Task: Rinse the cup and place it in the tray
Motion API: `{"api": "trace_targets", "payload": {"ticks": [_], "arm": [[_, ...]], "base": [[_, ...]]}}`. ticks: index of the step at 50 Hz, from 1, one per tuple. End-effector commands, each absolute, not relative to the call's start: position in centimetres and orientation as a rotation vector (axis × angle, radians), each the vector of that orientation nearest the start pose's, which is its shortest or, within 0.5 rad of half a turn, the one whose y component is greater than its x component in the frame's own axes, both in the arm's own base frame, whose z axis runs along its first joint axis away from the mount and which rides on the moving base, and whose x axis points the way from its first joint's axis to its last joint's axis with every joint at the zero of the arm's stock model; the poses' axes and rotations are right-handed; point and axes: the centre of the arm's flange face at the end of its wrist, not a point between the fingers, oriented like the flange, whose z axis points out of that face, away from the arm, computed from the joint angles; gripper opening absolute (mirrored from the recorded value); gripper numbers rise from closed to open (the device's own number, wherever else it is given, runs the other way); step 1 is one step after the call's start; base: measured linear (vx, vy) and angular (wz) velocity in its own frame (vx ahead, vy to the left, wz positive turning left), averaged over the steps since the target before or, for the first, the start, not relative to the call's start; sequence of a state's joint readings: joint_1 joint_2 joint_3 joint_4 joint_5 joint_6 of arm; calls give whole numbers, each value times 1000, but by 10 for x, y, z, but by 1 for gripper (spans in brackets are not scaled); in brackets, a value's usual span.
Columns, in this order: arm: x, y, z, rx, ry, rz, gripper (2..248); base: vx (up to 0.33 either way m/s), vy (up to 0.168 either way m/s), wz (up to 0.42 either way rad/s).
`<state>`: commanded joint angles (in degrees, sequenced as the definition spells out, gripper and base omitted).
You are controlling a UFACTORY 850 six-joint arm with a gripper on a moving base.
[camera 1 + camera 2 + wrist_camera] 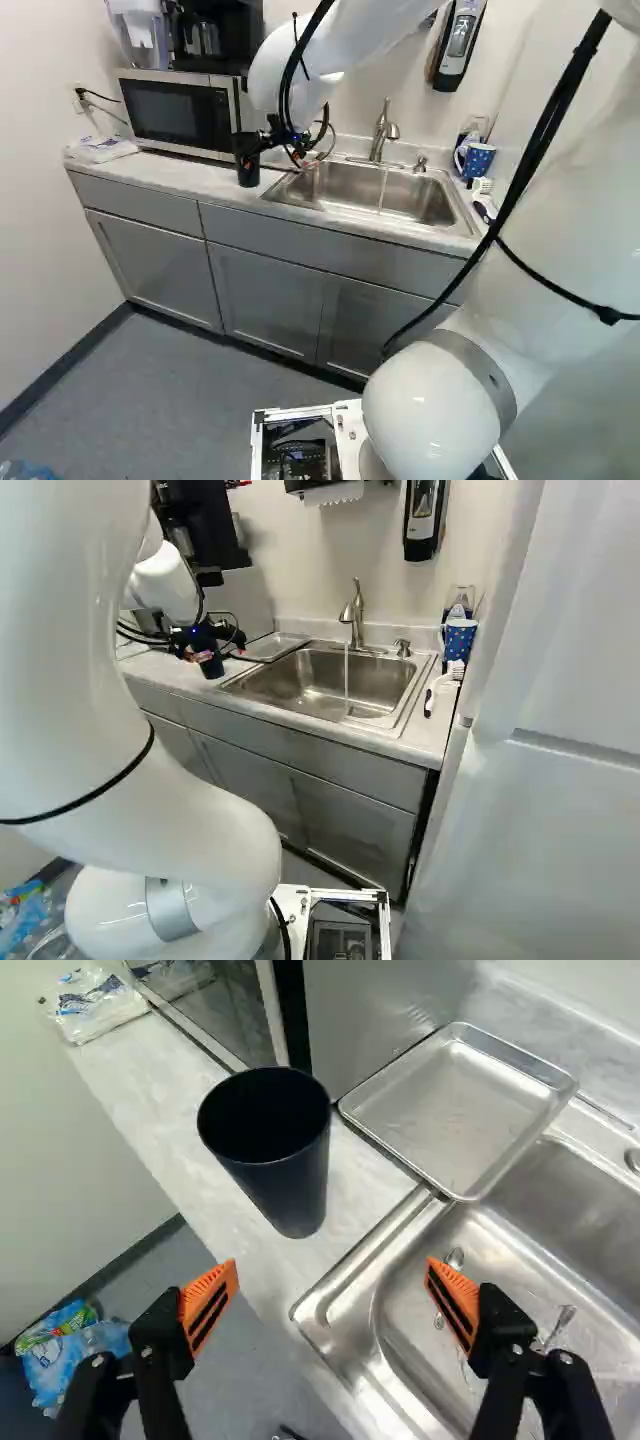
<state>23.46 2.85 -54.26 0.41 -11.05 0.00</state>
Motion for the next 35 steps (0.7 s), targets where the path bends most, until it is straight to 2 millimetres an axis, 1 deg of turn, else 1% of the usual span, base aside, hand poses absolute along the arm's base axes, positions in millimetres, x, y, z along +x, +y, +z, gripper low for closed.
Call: {"api": "trace_targets", "payload": {"ticks": [13,35], "arm": [[449,208,574,-2659,-577,-1175,247],[461,217,556,-2617,-576,-1237,247]], "base": [[0,0,0],[0,0,0]]}}
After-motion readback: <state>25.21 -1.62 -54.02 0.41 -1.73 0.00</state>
